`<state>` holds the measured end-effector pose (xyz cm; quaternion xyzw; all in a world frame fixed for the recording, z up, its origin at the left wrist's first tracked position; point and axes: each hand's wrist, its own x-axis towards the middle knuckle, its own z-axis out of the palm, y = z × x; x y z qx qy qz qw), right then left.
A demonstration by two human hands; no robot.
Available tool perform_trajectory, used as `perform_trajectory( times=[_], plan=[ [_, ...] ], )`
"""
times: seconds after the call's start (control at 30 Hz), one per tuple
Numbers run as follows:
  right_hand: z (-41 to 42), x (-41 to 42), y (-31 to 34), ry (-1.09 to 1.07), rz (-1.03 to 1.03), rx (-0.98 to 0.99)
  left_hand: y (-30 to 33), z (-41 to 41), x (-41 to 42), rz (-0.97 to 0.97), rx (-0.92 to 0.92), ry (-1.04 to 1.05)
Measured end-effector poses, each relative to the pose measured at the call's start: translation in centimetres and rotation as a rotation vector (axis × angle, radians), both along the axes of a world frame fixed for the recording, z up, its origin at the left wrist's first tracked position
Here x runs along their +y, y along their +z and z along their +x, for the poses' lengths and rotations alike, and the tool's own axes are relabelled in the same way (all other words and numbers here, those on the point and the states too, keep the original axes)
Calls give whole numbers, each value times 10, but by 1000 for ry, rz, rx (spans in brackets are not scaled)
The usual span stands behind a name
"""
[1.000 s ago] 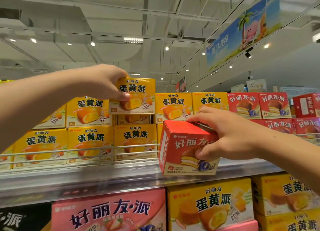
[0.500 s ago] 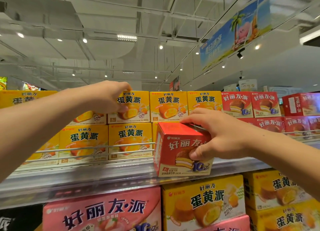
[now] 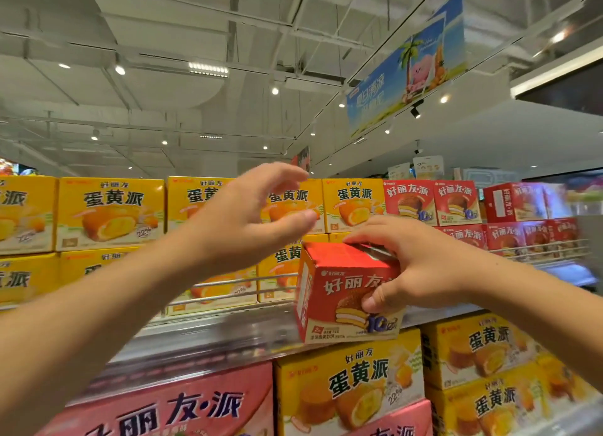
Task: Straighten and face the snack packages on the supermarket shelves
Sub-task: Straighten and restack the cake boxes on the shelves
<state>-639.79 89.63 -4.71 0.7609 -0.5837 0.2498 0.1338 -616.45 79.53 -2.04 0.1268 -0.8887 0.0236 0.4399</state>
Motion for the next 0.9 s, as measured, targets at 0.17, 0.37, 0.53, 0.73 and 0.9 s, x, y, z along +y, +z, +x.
perform_trajectory(
  times=[0.17,0.37,0.53,0.73,0.9],
  plan=[
    [-34,41,-13,-49,1,-299,-62,-70,18,432,-105,-346],
    [-81,98,-49,-177,-12,-354,-92,-142,36,460,-93,-477],
    [-143,150,-57,-245,-19,-293,-93,-210,79,338,-132,-485],
    [-240,195,-62,-188,-66,-276,-84,-304,132,253,-132,-427],
    [-303,194,-54,-91,-51,-316,-77,-354,147,235,-123,-326]
  ],
)
